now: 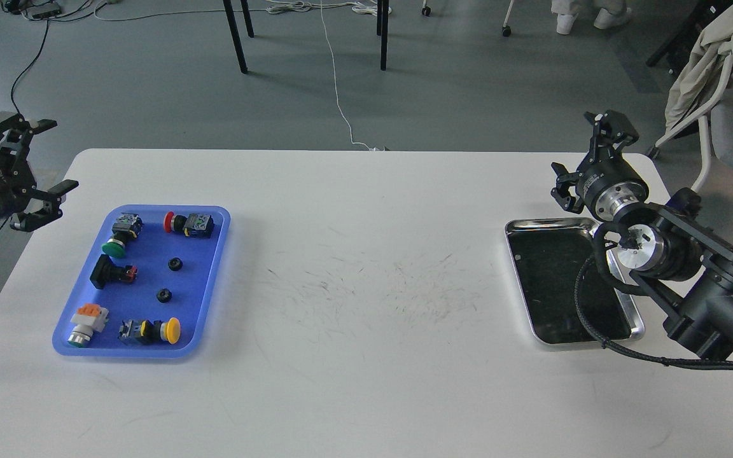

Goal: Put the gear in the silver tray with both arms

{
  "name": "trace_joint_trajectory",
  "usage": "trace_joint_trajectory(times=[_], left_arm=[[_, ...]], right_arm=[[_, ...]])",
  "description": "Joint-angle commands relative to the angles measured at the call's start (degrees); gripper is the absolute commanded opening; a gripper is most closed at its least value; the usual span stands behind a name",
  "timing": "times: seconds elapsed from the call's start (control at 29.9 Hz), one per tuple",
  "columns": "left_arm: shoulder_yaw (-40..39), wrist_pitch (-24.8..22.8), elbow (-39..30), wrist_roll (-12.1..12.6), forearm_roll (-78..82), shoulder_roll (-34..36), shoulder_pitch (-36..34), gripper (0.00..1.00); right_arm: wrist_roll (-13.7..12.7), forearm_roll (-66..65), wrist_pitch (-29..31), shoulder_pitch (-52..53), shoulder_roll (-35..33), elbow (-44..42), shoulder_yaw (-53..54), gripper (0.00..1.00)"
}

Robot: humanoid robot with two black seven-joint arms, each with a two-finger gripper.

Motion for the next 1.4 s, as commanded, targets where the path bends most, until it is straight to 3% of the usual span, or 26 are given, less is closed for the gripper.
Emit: trace_joint_trajectory(times=[0.0,0.23,0.67,0.74,0.94,1.17,1.37], left_arm=[[-0.2,0.0,-0.2,-0.7,-0.2,-0.1,-0.1,0.99],[-0.7,0.0,-0.5,-4.0,-0.8,-0.3,-1.7,0.99],[-4.0,2.6,0.3,-4.2,-1.7,-2.5,-1.4,0.99],[-4.2,2.3,0.4,-5.5,-1.8,-2.7,-1.3,0.99],[-3.4,2.6,0.6,-12.6,-1.2,-3.3,-1.2,0.99],[-0.8,3.1,-0.4,-14.4,4.7,-2.3,-2.1,0.99],[-0.5,4.6,-4.4,-14.3,16.6,1.0,-4.4,0.99]], right_arm=[[0.1,-0.4,0.0,0.0,0.0,0.0,0.0,0.99],[0.1,-0.4,0.0,0.0,0.0,0.0,0.4,0.99],[0.0,-0.4,0.0,0.0,0.0,0.0,0.4,0.99],[0.0,-0.4,0.0,0.0,0.0,0.0,0.4,0.99],[0.0,-0.4,0.0,0.0,0.0,0.0,0.4,0.99],[0.0,-0.4,-0.1,0.0,0.0,0.0,0.3,0.99],[0.0,-0.4,0.0,-0.2,-0.1,0.1,0.2,0.99]])
